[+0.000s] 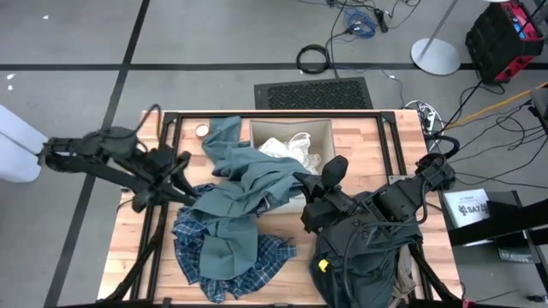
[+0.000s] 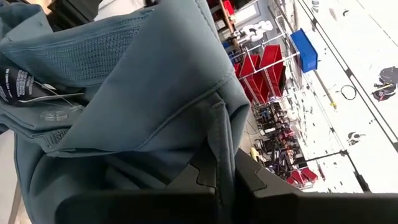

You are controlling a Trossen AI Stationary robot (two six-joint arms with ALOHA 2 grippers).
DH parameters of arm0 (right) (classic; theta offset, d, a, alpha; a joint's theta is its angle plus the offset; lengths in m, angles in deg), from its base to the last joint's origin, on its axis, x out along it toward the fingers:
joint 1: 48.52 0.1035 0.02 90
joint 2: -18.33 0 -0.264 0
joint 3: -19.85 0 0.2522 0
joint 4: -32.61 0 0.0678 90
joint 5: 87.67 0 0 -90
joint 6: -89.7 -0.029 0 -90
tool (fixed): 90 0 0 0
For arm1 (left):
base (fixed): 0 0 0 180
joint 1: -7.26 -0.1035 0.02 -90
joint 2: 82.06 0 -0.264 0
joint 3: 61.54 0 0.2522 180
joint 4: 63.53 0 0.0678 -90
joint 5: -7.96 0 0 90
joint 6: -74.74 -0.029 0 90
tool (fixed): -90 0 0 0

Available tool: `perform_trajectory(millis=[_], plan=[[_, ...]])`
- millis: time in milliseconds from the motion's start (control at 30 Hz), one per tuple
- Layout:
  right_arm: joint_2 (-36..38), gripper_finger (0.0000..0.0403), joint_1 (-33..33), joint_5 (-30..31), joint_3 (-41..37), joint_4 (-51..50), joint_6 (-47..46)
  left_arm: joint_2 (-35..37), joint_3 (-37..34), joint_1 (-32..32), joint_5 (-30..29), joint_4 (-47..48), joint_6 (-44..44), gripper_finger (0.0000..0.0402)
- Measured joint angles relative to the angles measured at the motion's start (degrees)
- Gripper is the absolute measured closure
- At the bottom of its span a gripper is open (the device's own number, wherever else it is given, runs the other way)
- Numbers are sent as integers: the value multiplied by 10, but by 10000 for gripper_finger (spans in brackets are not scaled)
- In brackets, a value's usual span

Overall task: Sort clothes
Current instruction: Put the green pants into the laundry organizer

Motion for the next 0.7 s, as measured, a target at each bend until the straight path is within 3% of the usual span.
perform_trajectory(millis=[167,333,533,700], plan=[[0,403,-8,0,0,-8,-4,-33,40,62,-86,31,-64,294],[0,403,-16,0,0,-13,-5,-96,54,123,-130,48,-103,294],[-1,403,-28,-1,0,-17,-5,-187,66,176,-226,174,-98,294],[-1,403,-34,-2,0,-17,-6,-252,133,216,-298,275,-77,295]])
